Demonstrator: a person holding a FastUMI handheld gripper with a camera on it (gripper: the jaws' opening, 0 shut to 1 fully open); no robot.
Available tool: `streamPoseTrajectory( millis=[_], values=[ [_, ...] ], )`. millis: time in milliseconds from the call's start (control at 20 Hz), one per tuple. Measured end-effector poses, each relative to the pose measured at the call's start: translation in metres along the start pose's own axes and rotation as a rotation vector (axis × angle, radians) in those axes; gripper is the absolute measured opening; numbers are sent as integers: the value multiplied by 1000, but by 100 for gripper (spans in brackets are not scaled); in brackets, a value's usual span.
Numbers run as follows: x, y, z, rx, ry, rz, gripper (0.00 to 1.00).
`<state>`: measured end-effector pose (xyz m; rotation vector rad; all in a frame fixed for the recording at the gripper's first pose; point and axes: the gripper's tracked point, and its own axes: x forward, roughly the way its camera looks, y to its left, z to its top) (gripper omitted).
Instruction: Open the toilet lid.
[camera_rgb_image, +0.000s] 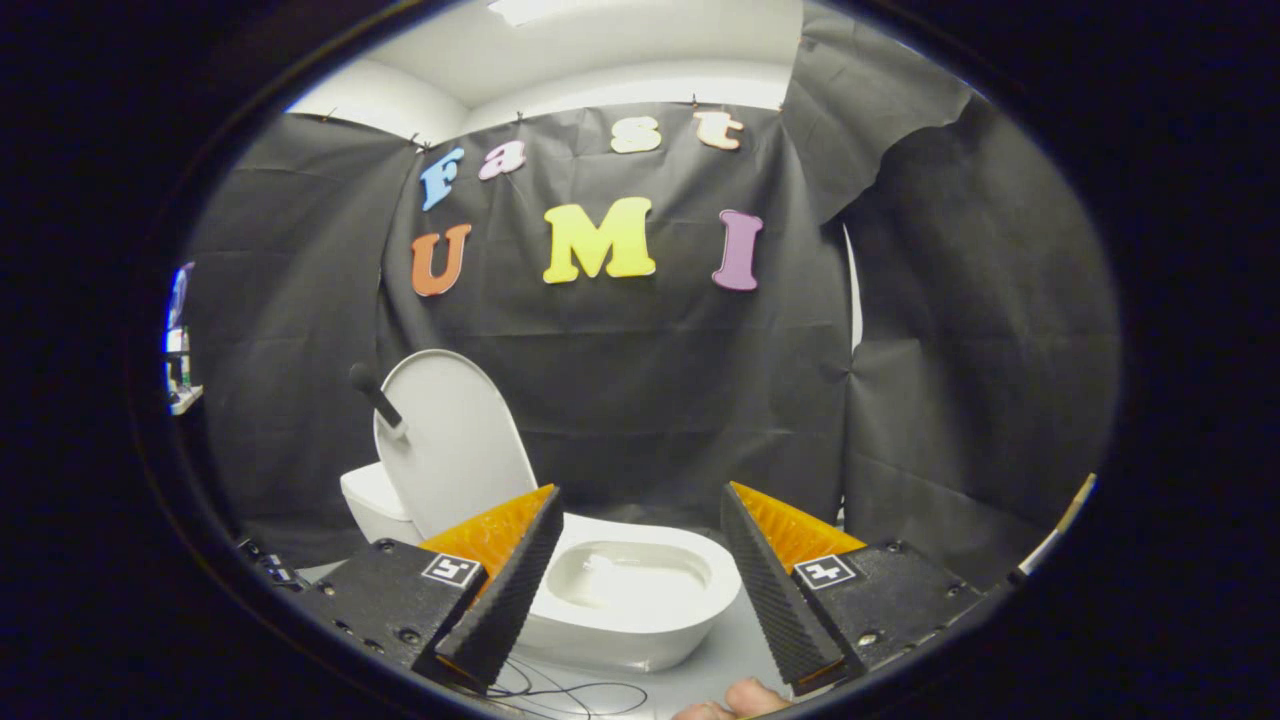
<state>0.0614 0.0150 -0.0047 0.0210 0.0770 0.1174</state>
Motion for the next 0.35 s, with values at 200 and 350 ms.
streamPoseTrajectory(
  millis=[200,350],
  values=[
    [-18,-9,-3,56,-57,28,99],
    [-21,-19,4,38,-119,16,99]
  ],
)
